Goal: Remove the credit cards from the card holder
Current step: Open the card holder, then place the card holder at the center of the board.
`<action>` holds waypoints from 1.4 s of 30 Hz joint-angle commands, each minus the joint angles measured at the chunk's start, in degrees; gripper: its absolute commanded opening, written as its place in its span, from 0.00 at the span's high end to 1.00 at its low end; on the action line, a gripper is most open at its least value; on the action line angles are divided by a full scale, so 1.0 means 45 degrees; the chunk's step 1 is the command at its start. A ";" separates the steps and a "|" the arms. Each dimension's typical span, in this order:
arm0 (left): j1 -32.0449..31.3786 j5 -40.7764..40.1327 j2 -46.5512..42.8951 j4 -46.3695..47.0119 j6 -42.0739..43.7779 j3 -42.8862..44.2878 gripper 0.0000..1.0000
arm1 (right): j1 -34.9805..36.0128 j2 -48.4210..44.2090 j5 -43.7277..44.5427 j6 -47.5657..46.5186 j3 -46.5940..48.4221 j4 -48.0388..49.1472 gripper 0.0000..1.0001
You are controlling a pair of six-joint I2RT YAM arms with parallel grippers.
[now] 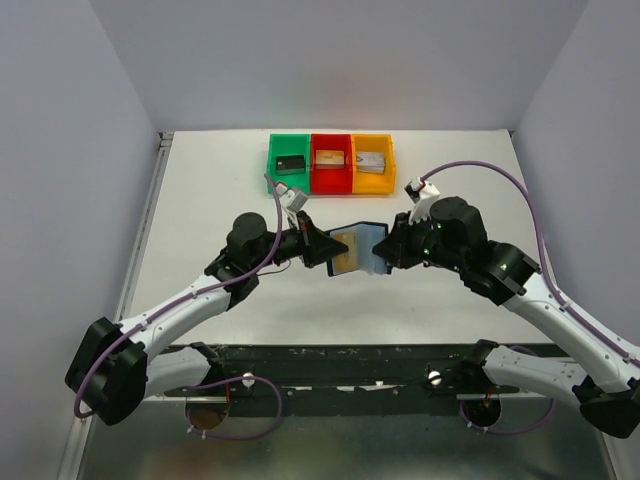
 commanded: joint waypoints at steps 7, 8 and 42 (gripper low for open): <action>-0.0031 -0.1363 -0.0833 -0.4046 0.1543 0.1557 1.00 | -0.0024 -0.0448 0.0942 -0.0300 0.0127 -0.0319 0.36; -0.0012 -0.1598 -0.0911 -0.4476 0.1641 0.1694 1.00 | -0.0005 -0.0507 0.1121 -0.0378 0.0166 -0.0436 0.35; -0.0480 -0.4023 0.3813 -0.7491 0.0217 0.3161 1.00 | -0.0005 0.2810 -0.1515 0.1066 -0.3076 0.5246 0.73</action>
